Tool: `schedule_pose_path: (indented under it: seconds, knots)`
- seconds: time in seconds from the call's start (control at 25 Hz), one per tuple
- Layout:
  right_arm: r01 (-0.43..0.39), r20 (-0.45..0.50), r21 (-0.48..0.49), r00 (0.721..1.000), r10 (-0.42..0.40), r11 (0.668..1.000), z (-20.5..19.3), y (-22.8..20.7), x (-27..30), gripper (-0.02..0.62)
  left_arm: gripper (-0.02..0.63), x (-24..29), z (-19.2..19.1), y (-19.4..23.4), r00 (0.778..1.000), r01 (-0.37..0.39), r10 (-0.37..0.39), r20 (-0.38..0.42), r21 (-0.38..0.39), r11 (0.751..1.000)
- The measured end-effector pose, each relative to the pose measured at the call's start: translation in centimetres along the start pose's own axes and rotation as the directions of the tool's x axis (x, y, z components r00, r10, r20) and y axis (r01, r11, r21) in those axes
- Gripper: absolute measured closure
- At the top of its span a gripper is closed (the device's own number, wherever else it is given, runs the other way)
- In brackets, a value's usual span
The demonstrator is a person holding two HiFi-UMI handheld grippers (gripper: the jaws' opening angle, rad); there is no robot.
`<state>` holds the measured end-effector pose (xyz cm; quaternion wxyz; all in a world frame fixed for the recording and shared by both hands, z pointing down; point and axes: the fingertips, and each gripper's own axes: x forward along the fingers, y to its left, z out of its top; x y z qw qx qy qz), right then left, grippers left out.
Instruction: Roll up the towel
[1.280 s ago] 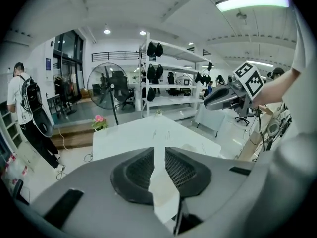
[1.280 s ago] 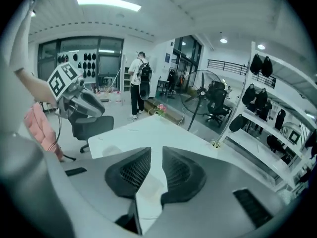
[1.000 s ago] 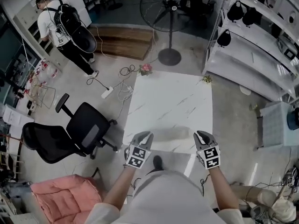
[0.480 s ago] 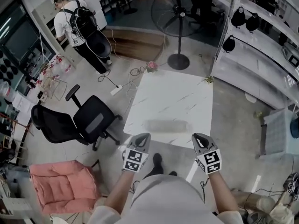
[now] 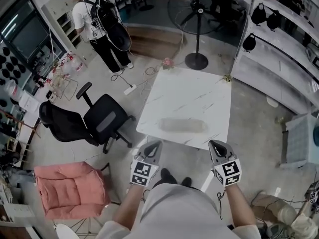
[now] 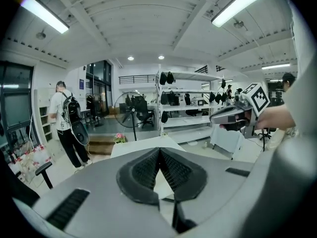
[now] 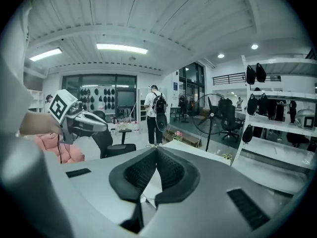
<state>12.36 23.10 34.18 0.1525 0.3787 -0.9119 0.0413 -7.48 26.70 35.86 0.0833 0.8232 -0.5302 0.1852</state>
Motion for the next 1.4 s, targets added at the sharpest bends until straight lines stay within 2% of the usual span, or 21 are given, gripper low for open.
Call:
schedule_pose_path:
  seconds: [0.2, 0.36, 0.56, 1.04, 1.4]
  knots:
    - [0.033, 0.012, 0.004, 0.999, -0.033, 0.999, 0.5, 0.1, 0.3, 0.583, 0.588, -0.1, -1.4, 1.8, 1.000, 0.013, -0.013, -0.001, -0.027, 1.000]
    - [0.042, 0.014, -0.004, 0.999, -0.042, 0.999, 1.6, 0.4, 0.9, 0.583, 0.588, -0.3, -1.0, 3.4, 0.999, 0.035, -0.034, 0.014, -0.049, 0.998]
    - [0.058, 0.036, -0.034, 0.998, -0.057, 0.998, 3.5, 0.8, 1.0, 0.584, 0.588, -0.5, -0.2, 4.5, 0.998, 0.057, -0.055, 0.031, -0.041, 0.998]
    - [0.081, 0.034, -0.025, 0.996, -0.080, 0.996, 4.2, 0.2, 1.6, 0.584, 0.588, 0.6, 1.3, 4.9, 0.993, 0.100, -0.097, 0.061, -0.040, 0.994]
    - [0.088, 0.037, -0.029, 0.996, -0.087, 0.996, 4.2, 0.5, 1.3, 0.584, 0.588, 0.3, 0.8, 5.0, 0.993, 0.108, -0.104, 0.061, -0.051, 0.993]
